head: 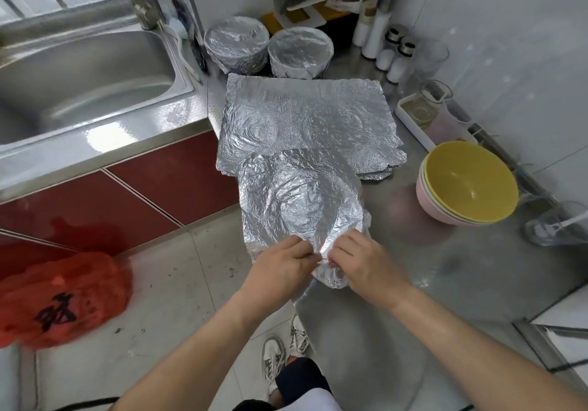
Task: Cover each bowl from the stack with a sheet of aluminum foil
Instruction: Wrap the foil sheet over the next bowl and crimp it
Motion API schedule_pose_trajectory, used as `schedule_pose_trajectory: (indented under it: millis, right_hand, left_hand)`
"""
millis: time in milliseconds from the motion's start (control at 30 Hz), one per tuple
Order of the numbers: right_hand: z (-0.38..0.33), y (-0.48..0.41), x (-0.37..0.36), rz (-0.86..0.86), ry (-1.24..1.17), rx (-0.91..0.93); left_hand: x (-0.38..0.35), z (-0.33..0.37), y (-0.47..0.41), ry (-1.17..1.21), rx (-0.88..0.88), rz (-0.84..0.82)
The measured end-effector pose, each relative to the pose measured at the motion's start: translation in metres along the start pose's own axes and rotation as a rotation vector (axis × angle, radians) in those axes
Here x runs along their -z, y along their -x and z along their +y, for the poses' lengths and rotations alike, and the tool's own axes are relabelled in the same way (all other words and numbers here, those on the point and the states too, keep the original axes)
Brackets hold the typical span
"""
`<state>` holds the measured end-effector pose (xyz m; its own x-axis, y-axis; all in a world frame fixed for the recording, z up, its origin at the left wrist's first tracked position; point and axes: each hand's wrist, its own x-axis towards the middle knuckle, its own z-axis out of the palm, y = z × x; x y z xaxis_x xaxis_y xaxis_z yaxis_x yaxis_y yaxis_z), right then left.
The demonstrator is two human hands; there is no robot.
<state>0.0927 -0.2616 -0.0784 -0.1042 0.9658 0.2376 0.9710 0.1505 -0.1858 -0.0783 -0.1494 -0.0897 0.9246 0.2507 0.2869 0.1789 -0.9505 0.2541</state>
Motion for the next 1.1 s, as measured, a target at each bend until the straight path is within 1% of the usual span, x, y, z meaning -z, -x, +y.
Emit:
schedule_pose_trajectory:
  millis: [100, 200, 267, 333, 467, 533, 567, 633, 700, 733, 800, 900, 967, 1100]
  right_hand:
    - [0.006, -0.002, 0.006, -0.005, 0.007, 0.062]
    - [0.016, 0.005, 0.008, -0.062, -0.040, 0.033]
    - [0.021, 0.010, 0.011, -0.095, -0.082, -0.025]
    - [0.021, 0.012, 0.017, -0.092, -0.092, -0.093]
    - [0.004, 0.010, 0.025, 0.047, -0.087, -0.263]
    - [-0.008, 0.008, 0.022, 0.105, -0.126, -0.398]
    - [-0.013, 0.006, 0.021, 0.129, -0.167, -0.513]
    - [-0.017, 0.003, 0.020, 0.139, -0.282, -0.802]
    - [-0.016, -0.001, 0.020, 0.032, -0.330, -1.024]
    - [-0.015, -0.003, 0.019, -0.040, -0.324, -1.078]
    - [-0.017, -0.007, 0.018, -0.125, -0.319, -1.132]
    - [-0.015, -0.014, 0.019, -0.149, -0.348, -1.166]
    - [-0.012, -0.019, 0.022, -0.163, -0.343, -1.161]
    - [-0.005, -0.024, 0.021, -0.189, -0.302, -1.098]
  left_hand:
    - [-0.002, 0.012, 0.000, -0.016, 0.078, 0.029]
    - [-0.003, 0.023, 0.001, -0.005, 0.119, 0.015]
    - [0.000, 0.024, 0.000, 0.020, 0.116, 0.017]
    - [0.006, 0.022, -0.001, 0.034, 0.100, 0.031]
    - [0.012, 0.015, 0.001, 0.054, 0.092, 0.069]
    - [0.011, 0.012, 0.005, 0.046, 0.099, 0.066]
    - [0.010, 0.010, 0.006, 0.042, 0.101, 0.064]
    - [0.009, 0.010, 0.007, 0.033, 0.103, 0.060]
    - [0.008, 0.012, 0.007, 0.010, 0.101, 0.063]
    - [0.007, 0.013, 0.006, -0.003, 0.097, 0.066]
    - [0.003, 0.015, 0.005, -0.022, 0.086, 0.061]
    - [-0.003, 0.019, 0.002, -0.009, 0.103, 0.054]
    - [-0.006, 0.022, 0.001, 0.000, 0.122, 0.053]
    - [-0.005, 0.023, 0.002, 0.009, 0.102, 0.057]
